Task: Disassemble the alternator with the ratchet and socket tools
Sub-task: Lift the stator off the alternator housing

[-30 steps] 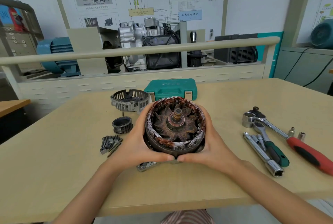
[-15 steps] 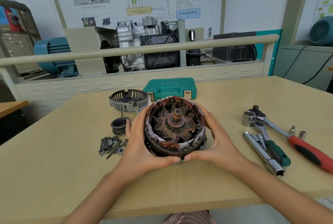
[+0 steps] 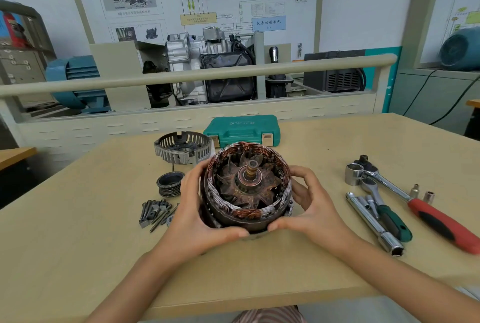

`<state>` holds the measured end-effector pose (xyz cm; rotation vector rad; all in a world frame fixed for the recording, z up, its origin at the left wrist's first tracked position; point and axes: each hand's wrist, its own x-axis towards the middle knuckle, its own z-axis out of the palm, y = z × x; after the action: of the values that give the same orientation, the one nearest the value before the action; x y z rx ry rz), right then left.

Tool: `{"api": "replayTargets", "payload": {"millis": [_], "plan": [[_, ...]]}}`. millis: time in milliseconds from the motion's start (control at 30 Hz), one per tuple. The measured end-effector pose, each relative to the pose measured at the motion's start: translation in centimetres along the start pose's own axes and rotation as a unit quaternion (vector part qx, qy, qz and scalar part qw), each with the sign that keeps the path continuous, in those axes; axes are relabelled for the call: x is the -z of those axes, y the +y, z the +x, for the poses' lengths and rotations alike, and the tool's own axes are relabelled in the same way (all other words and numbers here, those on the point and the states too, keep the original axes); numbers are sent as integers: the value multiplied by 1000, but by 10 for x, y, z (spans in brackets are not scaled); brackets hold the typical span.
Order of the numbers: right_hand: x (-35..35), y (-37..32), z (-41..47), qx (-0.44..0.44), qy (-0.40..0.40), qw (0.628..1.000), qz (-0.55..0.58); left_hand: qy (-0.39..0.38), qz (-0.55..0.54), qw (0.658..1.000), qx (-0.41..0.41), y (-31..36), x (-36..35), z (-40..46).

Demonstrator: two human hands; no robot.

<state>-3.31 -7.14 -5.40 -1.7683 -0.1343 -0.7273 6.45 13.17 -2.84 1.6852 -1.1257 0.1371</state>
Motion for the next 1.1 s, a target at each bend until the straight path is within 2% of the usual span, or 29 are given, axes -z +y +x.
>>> {"api": "replayTargets", "payload": {"millis": [200,533,633,800,900,1100], "plan": [[7,-2,-1,14,-24,1000,-10,-19,-68,997,13,-8,8,-2],[9,-7,-2,-6,-57,998,-27,-31,20,998,57,-6,5,6],[8,-7,-4,-3,-69,996,-55,-49,17,997,62,-6,4,6],[0,-7,-3,-5,-119,986,-118,-33,17,996,76,-1,2,6],[-6,-7,-2,2,-117,980,-159,-20,19,998,57,1,0,6],[-10,-6,-2,11,-82,985,-149,-10,13,998,58,2,-1,6]]}}
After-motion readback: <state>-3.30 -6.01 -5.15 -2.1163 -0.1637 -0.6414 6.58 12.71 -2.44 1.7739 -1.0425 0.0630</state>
